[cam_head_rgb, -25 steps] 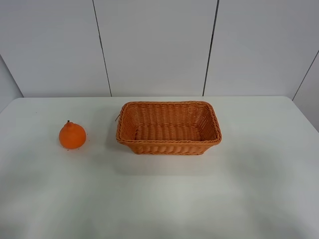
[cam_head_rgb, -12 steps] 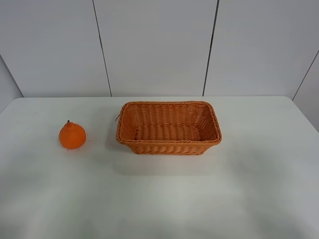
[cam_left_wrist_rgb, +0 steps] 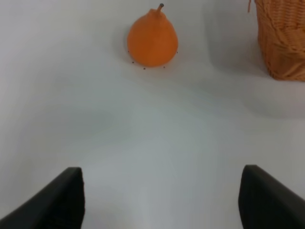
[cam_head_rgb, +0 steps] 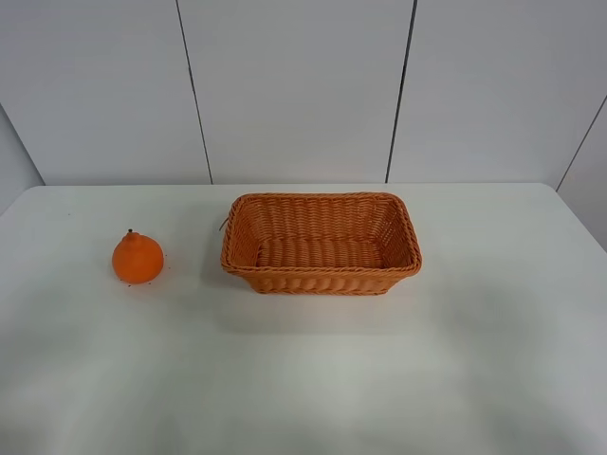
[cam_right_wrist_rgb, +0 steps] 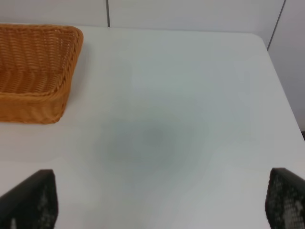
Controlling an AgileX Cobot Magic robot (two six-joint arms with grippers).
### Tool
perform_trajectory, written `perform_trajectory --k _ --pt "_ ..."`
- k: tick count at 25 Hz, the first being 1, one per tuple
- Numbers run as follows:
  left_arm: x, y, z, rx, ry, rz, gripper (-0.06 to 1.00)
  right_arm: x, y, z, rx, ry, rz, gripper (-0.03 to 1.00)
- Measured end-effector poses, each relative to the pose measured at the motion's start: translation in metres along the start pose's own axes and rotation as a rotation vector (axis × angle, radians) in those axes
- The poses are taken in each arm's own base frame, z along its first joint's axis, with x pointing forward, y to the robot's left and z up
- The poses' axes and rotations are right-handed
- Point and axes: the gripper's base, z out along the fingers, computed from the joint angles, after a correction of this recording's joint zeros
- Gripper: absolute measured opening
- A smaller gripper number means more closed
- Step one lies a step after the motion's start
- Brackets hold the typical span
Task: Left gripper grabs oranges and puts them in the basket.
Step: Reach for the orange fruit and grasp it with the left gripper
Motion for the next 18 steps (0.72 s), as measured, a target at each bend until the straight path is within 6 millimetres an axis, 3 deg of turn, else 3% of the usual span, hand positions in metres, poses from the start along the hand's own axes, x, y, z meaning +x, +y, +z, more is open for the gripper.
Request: perform_trajectory --k 5,9,13,18 --pt "-0.044 -0.006 0.016 0.054 0.112 -0.032 0.78 0.000 0.000 0.000 0.000 0.000 0.000 0.69" --pt "-0.093 -0.008 0.049 0.065 0.234 -0.038 0.78 0.000 0.000 0.000 0.000 0.000 0.000 0.69" --pt "-0.133 -0.008 0.098 0.072 0.380 0.008 0.78 0.000 0.000 0.000 0.000 0.000 0.000 0.69" --pt "-0.170 -0.009 0.178 0.081 0.556 0.026 0.78 0.000 0.000 0.000 0.000 0.000 0.000 0.69"
